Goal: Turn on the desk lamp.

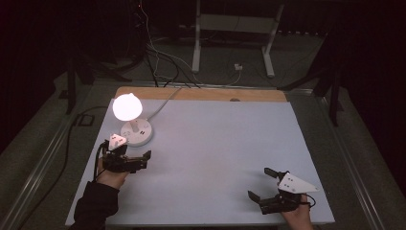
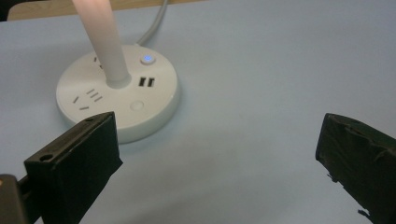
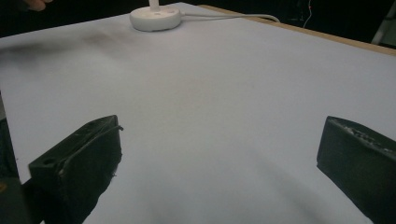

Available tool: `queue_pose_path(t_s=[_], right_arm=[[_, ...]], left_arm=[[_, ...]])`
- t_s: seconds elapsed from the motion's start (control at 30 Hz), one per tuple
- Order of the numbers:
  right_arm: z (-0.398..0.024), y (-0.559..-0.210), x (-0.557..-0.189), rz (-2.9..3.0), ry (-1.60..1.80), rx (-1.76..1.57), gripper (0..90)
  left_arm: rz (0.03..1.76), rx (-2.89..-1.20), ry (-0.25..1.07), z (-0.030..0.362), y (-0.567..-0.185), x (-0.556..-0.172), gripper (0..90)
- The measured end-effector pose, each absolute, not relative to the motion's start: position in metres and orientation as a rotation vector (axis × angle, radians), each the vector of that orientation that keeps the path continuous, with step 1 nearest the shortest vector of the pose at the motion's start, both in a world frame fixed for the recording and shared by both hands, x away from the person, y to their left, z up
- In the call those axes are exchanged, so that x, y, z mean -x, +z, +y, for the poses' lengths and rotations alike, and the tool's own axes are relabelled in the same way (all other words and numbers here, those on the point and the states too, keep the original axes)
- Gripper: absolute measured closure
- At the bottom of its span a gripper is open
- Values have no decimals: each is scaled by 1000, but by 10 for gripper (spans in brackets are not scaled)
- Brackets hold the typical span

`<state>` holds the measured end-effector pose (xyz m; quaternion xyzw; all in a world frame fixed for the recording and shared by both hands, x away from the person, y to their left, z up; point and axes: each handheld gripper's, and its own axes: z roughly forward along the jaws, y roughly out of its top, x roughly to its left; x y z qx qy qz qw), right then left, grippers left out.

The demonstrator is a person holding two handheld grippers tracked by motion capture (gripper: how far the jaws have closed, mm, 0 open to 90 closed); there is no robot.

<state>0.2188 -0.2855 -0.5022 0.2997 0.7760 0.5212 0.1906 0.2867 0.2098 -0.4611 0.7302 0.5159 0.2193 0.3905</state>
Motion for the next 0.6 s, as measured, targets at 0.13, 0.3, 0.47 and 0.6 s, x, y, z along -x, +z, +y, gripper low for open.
queue_pose_path(t_s=[0.13,0.3,0.47,0.6], right_arm=[[-286,-503,-219,2181,1465,-847,0],[-285,-503,-219,2184,1461,-844,0],[-285,-503,-219,2186,1460,-848,0],[-284,-503,-219,2190,1457,-848,0]], left_arm=[[1293,-1883,560,210,-465,-280,4],[1274,-1899,544,213,-470,-269,4],[1240,-1936,532,215,-475,-258,3],[1232,-1960,518,217,-480,-251,3]])
